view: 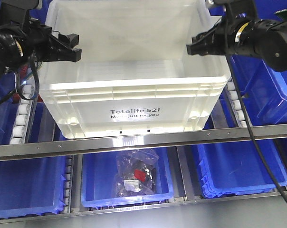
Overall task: Place moving items into box and shelve
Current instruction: 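Open both grippers and release the tote rims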
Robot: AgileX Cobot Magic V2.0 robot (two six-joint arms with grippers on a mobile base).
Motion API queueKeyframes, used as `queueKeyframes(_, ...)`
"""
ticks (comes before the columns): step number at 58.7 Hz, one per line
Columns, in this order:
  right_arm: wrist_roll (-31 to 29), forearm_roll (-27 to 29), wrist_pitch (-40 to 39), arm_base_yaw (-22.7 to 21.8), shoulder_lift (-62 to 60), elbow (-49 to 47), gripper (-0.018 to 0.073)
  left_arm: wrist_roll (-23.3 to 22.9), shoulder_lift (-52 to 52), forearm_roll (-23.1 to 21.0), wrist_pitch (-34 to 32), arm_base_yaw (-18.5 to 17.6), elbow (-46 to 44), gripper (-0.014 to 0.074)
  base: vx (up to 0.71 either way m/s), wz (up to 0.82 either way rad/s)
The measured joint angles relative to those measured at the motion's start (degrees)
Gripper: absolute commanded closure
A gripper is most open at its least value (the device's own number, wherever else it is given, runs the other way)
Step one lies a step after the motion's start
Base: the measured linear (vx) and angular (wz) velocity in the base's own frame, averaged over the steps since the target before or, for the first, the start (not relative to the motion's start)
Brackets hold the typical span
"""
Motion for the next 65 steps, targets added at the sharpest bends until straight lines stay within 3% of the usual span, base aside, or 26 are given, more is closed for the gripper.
queueKeyframes(17, -0.1, 0.0, -2.0, 0.1, -3.5, -0.2, 0.0105, -0.1, -3.2, 0.0, -2.9, 0.0, -0.2, 0.0072, 0.00, 0.00)
queueKeyframes(26, 0.2, 0.1, 1.1, 0.1, -3.8, -0.2, 0.0286, -0.2, -4.7, 0.0, -2.1, 0.0, -0.3, 0.0168, 0.00, 0.00)
queueKeyframes(38, 0.3, 0.1, 3.0, 0.1, -4.0, -0.2, 0.0569, -0.2, -5.8, 0.0, -1.0, 0.0, -0.3, 0.0458, 0.00, 0.00)
queueKeyframes(43, 0.3, 0.1, 3.0, 0.1, -4.4, -0.2, 0.0571, -0.2, -6.0, 0.0, -0.9, 0.0, -0.3, 0.0606, 0.00, 0.00)
queueKeyframes(65, 0.3, 0.1, 3.0, 0.1, -6.1, -0.2, 0.0568, -0.2, -6.0, 0.1, -0.8, 0.0, -0.3, 0.0603, 0.00, 0.00)
